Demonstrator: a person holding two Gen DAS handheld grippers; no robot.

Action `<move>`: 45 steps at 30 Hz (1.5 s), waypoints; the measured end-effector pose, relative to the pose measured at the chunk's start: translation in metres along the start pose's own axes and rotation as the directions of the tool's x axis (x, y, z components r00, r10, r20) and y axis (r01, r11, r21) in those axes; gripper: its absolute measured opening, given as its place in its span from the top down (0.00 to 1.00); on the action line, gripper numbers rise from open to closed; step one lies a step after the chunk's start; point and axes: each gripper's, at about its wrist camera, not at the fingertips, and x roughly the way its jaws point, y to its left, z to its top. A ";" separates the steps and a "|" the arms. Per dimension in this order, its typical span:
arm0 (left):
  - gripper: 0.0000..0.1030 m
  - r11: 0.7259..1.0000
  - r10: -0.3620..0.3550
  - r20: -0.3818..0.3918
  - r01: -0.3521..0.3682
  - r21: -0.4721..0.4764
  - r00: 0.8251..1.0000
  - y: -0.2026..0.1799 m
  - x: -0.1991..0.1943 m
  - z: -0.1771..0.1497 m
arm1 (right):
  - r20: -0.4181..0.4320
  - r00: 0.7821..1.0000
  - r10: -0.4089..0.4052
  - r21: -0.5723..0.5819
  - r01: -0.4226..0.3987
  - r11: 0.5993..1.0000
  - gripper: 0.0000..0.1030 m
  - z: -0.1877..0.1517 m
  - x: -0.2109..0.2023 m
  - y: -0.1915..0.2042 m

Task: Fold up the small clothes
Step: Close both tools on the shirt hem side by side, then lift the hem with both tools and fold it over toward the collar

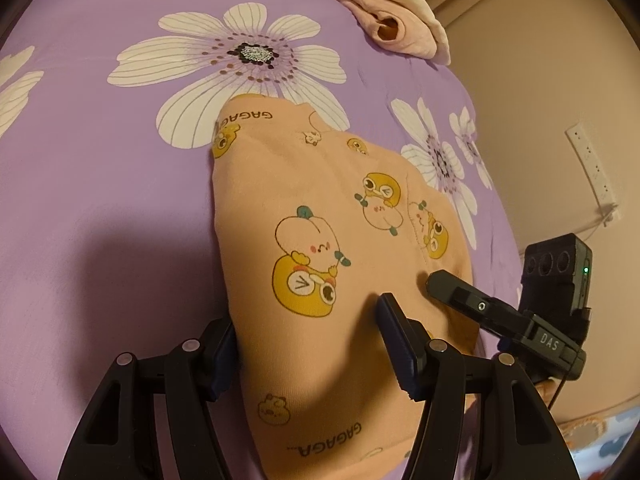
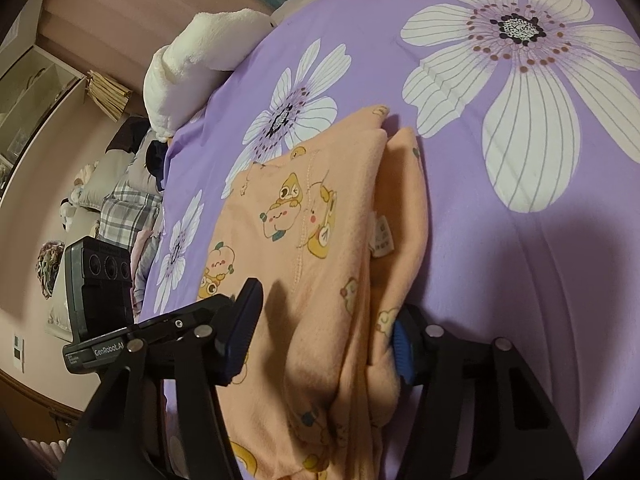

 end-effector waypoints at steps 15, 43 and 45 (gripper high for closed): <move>0.40 1.000 -0.002 0.001 0.002 0.007 1.000 -0.005 0.007 0.006 | -0.001 1.000 0.005 -0.009 -0.005 1.000 0.47 0.005 0.004 -0.001; 0.77 0.994 0.076 0.056 -0.080 0.079 0.996 -0.023 -0.010 0.000 | 0.085 0.980 -0.178 -0.173 0.191 0.966 0.78 -0.005 -0.001 0.047; 0.77 0.993 0.074 0.066 -0.080 0.082 0.995 -0.027 -0.014 -0.001 | 0.101 0.979 -0.176 -0.183 0.192 0.964 0.78 -0.006 -0.004 0.053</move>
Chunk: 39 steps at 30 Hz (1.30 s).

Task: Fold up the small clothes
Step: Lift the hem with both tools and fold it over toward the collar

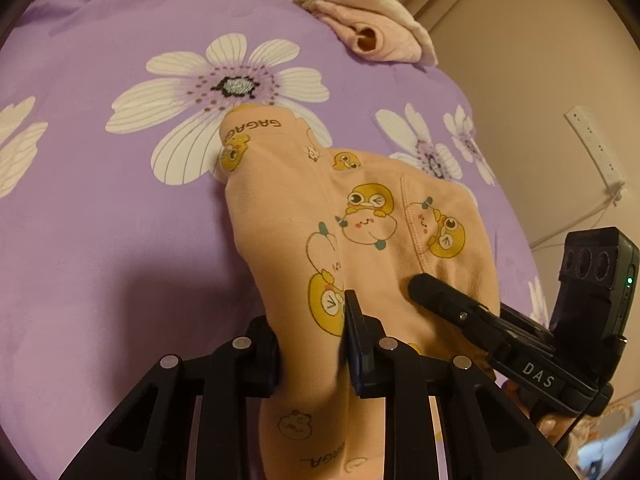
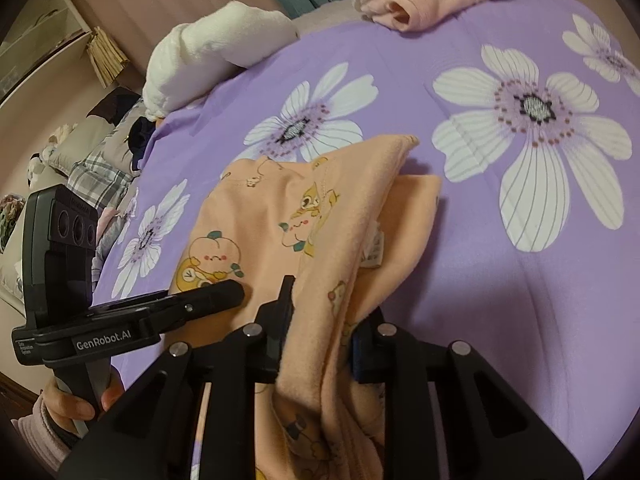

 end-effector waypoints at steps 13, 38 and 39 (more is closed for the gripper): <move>0.77 0.999 0.031 0.085 -0.032 0.004 0.996 0.006 -0.051 -0.009 | 0.043 0.998 0.049 -0.084 -0.046 0.995 0.79 -0.001 -0.019 0.055; 0.77 0.977 0.173 0.056 -0.164 -0.133 0.983 0.103 -0.069 -0.012 | -0.106 0.990 0.094 -0.103 -0.105 0.989 0.76 0.006 0.079 0.117; 0.77 0.977 0.171 0.053 -0.163 -0.138 0.984 0.105 -0.069 -0.013 | -0.110 0.989 0.095 -0.093 -0.105 0.990 0.76 0.006 0.080 0.114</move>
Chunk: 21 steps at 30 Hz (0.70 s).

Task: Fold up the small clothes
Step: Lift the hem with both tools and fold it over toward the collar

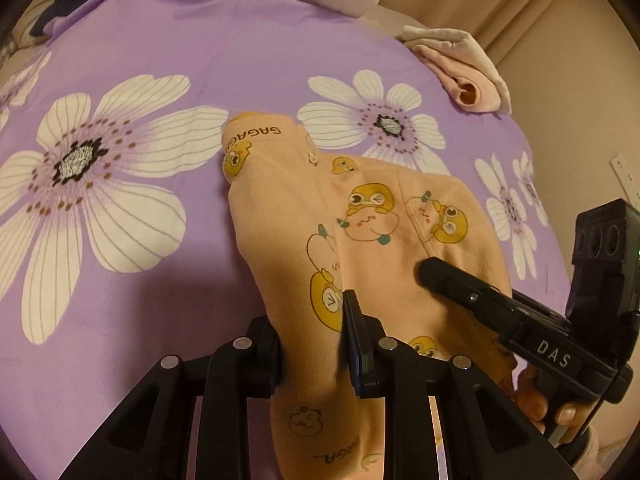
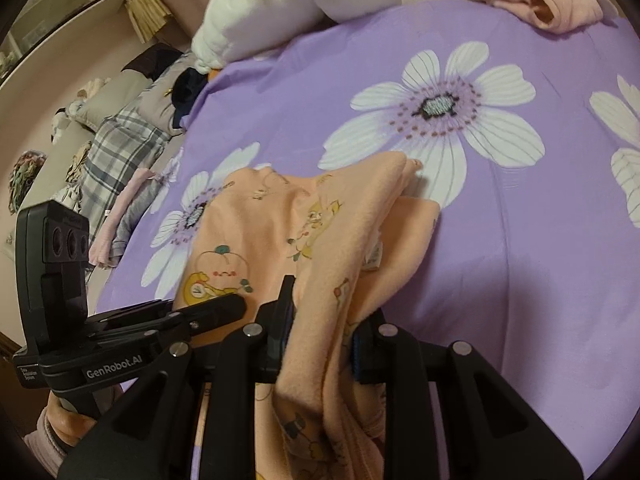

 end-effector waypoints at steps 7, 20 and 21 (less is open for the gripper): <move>0.72 0.999 0.039 -0.004 -0.039 -0.007 0.999 0.001 0.000 -0.002 | -0.027 0.999 -0.020 0.058 0.021 0.998 0.68 -0.004 0.002 -0.020; 0.66 0.977 0.162 0.138 -0.179 0.115 0.977 -0.019 -0.049 -0.028 | 0.151 0.966 -0.210 -0.161 0.234 0.959 0.71 -0.003 -0.045 0.008; 0.66 0.976 0.158 0.145 -0.177 0.124 0.977 -0.021 -0.050 -0.032 | 0.154 0.968 -0.200 -0.195 0.228 0.954 0.73 -0.007 -0.048 0.015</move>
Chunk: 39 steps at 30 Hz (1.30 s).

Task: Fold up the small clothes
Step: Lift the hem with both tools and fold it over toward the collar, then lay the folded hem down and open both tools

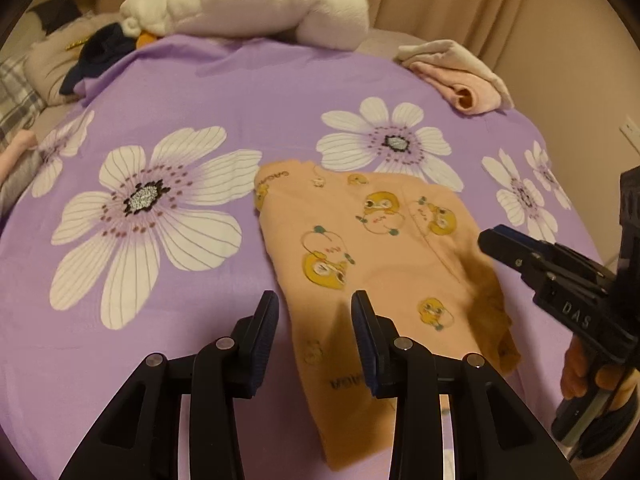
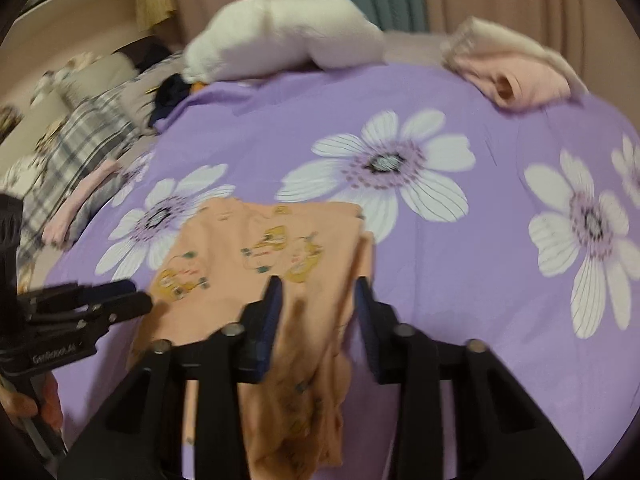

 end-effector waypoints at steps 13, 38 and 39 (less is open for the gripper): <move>0.66 0.999 0.011 -0.054 -0.008 0.049 0.998 -0.016 0.015 -0.024 | -0.129 0.991 0.017 -0.031 -0.021 0.999 0.84 -0.039 0.020 0.010; 0.19 0.992 0.128 -0.012 -0.128 0.005 0.992 -0.021 -0.059 -0.029 | -0.063 0.998 -0.010 -0.058 0.006 0.998 0.35 -0.049 -0.063 0.033; 0.17 0.990 0.139 -0.012 -0.139 0.004 0.990 -0.021 -0.063 -0.028 | -0.057 0.998 -0.015 -0.058 0.012 0.998 0.28 -0.047 -0.069 0.034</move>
